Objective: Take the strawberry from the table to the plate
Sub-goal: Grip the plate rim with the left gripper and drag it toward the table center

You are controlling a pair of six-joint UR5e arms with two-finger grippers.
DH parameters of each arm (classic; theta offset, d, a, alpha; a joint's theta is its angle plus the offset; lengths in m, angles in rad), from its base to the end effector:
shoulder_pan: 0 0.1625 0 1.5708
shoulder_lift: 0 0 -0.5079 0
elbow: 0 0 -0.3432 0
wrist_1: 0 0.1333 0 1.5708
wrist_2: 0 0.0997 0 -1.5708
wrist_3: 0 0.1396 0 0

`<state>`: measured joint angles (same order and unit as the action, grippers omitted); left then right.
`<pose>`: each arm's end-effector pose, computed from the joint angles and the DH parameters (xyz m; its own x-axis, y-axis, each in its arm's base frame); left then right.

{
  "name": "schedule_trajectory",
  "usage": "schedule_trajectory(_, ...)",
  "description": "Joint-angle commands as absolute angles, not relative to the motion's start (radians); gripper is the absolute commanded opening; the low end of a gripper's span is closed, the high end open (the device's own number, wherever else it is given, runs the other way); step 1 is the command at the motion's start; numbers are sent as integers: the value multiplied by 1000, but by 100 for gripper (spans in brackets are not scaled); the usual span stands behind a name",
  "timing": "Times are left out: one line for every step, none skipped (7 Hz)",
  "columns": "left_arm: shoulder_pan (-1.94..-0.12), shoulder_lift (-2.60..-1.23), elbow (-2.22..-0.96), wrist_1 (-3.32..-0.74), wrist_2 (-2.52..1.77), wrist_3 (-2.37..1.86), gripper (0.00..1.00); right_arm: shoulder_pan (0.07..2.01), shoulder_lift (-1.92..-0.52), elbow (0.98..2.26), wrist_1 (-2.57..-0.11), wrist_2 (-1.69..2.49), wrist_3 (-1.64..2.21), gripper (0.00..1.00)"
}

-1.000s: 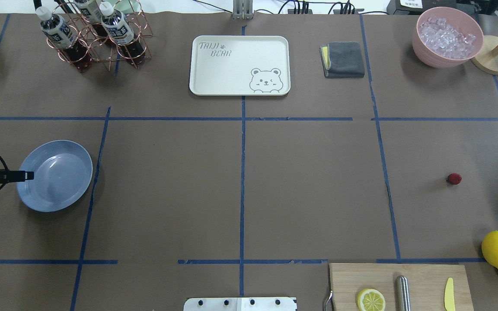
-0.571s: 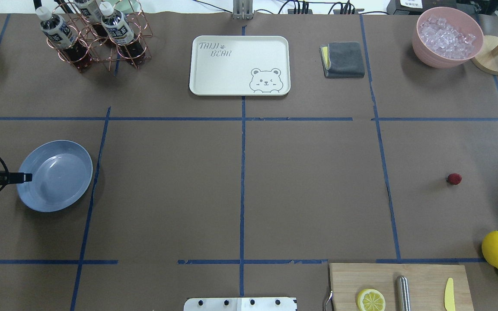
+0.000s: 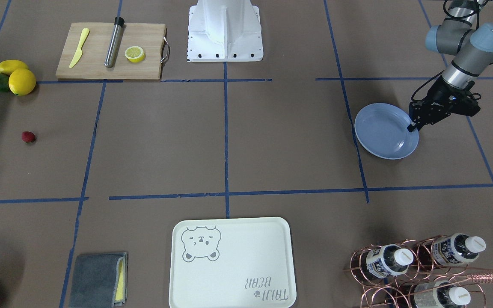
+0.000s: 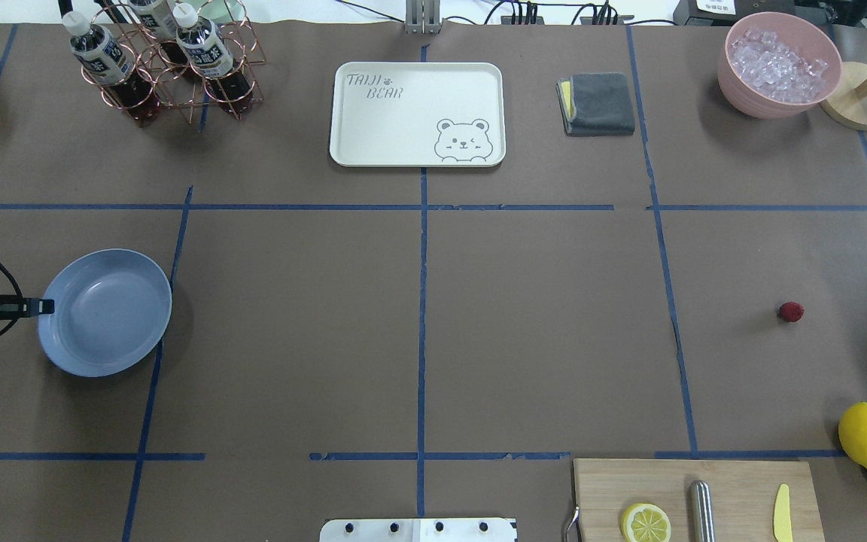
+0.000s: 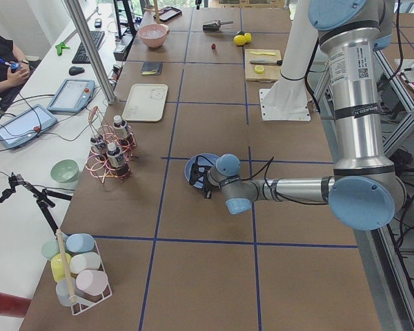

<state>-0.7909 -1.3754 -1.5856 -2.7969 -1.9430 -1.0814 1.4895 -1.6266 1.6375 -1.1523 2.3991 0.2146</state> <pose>0.2237 -0.3435 0.7013 0.5186 0.0984 -0.8493 0.2235 0.9432 0.2458 -0.0058 -0.4458 0.7102 0.6498 -0.1594 0.7432 -0.0661 0.9622 0.2641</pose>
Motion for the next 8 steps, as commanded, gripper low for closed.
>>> schedule_trajectory(-795,-1382,-1699,-2739,-2041,-1081,0,1489,-1626,1638,-1154,2399,215,100)
schedule_trajectory(-796,-1437,-1771,-2626,-2048,-1086,0,1489,-1626,1637,-1154,2399,216,100)
schedule_trajectory(-799,-1538,-1828,-2477,-2043,-1094,0,1488,-1626,1637,-1154,2399,216,100)
schedule_trajectory(-798,-1657,-1848,-2356,-2008,-1095,0,1489,-1626,1637,-1154,2399,216,100)
schedule_trajectory(-773,-1778,-1841,-2267,-1915,-1094,0,1489,-1626,1637,-1154,2399,216,100)
schedule_trajectory(-679,-1887,-1827,-2140,-1845,-1094,0,1489,-1626,1637,-1154,2399,215,100)
schedule_trajectory(-613,-1999,-1791,-2044,-1757,-1094,0,1489,-1626,1635,-1154,2399,215,100)
schedule_trajectory(-571,-2023,-1760,-2048,-1740,-1095,0,1489,-1626,1635,-1154,2399,215,100)
